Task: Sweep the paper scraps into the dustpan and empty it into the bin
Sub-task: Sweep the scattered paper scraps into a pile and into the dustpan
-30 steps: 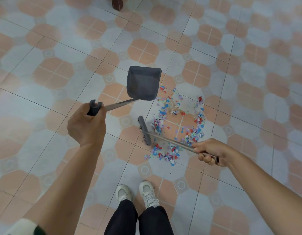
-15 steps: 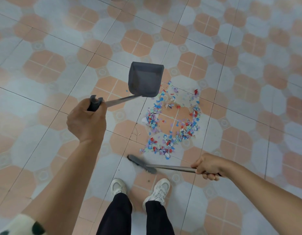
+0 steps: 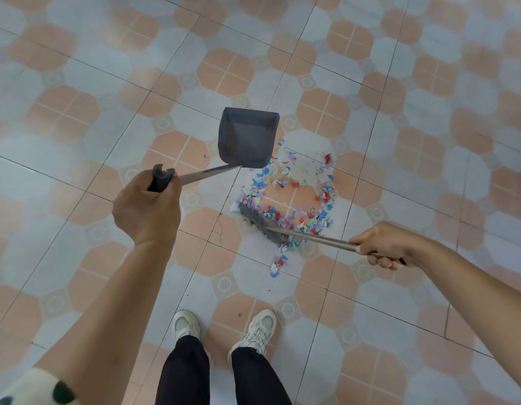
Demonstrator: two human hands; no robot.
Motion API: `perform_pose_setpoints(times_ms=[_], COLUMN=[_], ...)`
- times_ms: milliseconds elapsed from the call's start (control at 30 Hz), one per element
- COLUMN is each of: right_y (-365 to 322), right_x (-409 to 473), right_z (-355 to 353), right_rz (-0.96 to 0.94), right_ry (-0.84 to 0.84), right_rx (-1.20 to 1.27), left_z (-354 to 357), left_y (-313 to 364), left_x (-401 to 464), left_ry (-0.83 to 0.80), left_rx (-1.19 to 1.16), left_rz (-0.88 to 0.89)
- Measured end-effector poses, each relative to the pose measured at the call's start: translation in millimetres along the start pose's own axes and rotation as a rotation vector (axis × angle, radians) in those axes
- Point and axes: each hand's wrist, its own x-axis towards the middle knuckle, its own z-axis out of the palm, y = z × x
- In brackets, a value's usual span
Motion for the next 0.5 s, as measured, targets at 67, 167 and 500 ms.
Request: perform_pose_setpoints(times_ms=[67,167,500], right_y=[10.7,31.0,81.7], right_x=[-6.2,-16.6,-13.3], right_z=[-10.9,-20.2,-8.6], right_rz=[0.002,0.009,0.067], right_ry=[-0.036,-0.116,-0.26], right_rx=[-0.01,-0.054,-0.319], left_z=[5.9,15.9,47.8], left_y=[5.0,14.4,41.3], left_x=[-4.5,-13.5,-49.0], left_ry=[-0.004,-0.012,-0.059], left_rx=[-0.015,-0.023,-0.057], left_rz=[0.002,0.023,0.039])
